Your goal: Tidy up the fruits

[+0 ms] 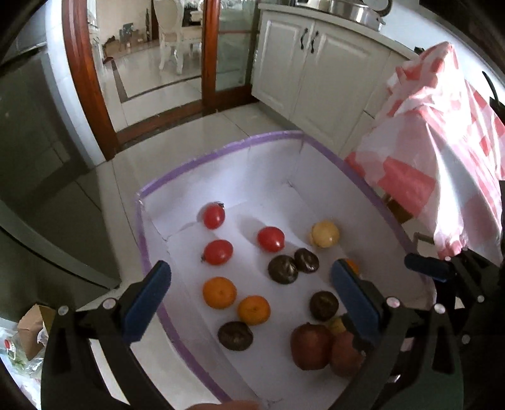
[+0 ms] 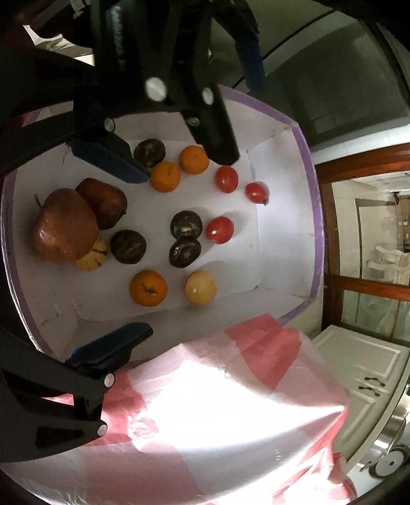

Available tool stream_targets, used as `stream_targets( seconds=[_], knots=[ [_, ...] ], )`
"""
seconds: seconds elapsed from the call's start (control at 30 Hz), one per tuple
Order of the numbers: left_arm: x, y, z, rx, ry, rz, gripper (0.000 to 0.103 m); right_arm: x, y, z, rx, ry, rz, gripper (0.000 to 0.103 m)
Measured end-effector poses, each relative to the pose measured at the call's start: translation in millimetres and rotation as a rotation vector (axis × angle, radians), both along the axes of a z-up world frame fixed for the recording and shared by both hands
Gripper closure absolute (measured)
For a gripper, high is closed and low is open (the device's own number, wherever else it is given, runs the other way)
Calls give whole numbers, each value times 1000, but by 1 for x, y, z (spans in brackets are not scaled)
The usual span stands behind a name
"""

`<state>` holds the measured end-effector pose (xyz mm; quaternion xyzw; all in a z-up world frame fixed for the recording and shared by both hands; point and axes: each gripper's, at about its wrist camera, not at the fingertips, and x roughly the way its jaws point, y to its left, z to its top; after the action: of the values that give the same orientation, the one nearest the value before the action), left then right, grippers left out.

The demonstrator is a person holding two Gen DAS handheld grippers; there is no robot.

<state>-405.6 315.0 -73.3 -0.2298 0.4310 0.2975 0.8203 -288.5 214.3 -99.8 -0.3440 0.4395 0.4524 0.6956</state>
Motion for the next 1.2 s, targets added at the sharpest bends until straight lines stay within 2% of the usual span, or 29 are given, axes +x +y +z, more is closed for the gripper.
stream_targets(
  seconds=[0.3,1.2],
  knots=[
    [4,-4,-10,-27,34,-7,1,7,-5,-8,-10,15,-24,16],
    [5,-4,-16,-46,35,-5,1,7,-8,-16,-17,22,-28,16]
  ],
)
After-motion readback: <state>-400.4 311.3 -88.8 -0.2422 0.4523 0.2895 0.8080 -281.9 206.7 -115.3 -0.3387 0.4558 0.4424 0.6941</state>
